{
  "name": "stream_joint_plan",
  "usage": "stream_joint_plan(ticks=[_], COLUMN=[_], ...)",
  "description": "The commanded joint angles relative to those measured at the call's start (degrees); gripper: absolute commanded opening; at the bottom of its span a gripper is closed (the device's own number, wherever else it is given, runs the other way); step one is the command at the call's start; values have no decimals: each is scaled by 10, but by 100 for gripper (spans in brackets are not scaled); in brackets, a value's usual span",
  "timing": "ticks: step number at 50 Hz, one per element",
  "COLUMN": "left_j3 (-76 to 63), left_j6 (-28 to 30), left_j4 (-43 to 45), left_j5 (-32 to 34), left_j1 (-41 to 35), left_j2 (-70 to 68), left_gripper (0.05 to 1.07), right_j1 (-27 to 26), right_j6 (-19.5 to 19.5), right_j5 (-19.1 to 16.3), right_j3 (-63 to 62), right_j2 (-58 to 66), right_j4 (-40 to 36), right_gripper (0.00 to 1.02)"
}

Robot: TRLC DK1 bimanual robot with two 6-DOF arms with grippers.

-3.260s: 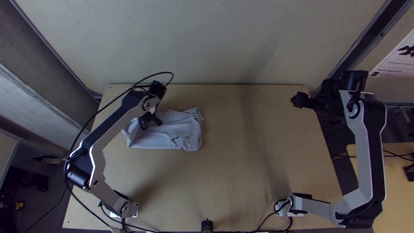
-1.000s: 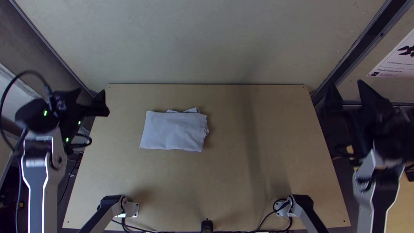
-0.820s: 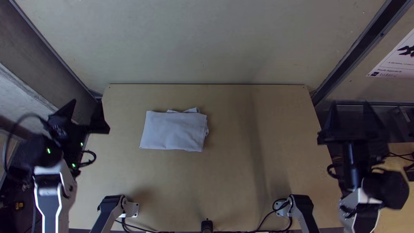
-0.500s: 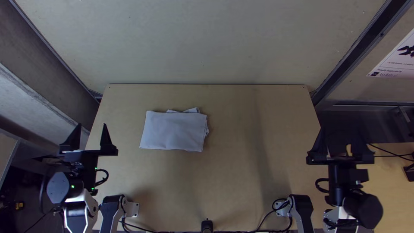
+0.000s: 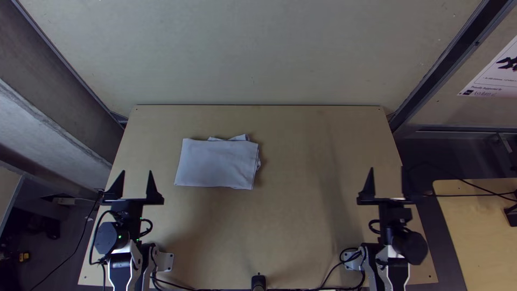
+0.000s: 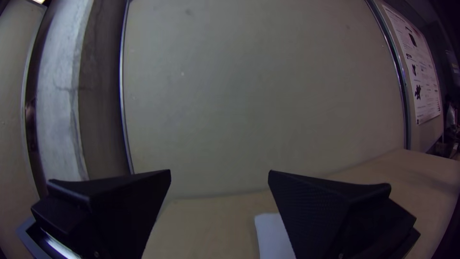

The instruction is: Fold the t-shirt

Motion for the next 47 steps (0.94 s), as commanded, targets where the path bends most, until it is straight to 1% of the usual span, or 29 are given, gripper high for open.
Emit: stream_joint_plan(ticks=[1, 3, 8, 10, 12, 13, 15, 17, 47], left_j3=[-47, -55, -75, -82, -86, -85, -87, -92, -92], left_j6=[6, 6, 7, 8, 4, 1, -1, -2, -2], left_j4=[11, 8, -4, -15, -26, -29, -32, -34, -33], left_j5=[5, 5, 5, 5, 4, 4, 0, -3, -4], left_j1=[-18, -18, -16, -14, -17, -19, -20, -19, -18], left_j2=[-8, -8, -8, -8, -8, -7, -6, -7, -7], left_gripper=[103, 103, 103, 103, 103, 103, 103, 103, 103], right_j1=[9, 11, 9, 12, 12, 14, 13, 12, 15], right_j6=[-16, -18, -15, -19, -42, -53, -53, -53, -53], right_j5=[4, 4, 6, 6, 6, 7, 21, 25, 25], right_j3=[-63, -74, -74, -74, -72, -70, -70, -70, -70], right_j2=[-4, -4, -3, -4, -3, 0, 7, -1, -1], right_j4=[22, 9, -75, -110, -161, -170, -170, -170, -170], right_gripper=[99, 99, 99, 99, 99, 99, 99, 99, 99])
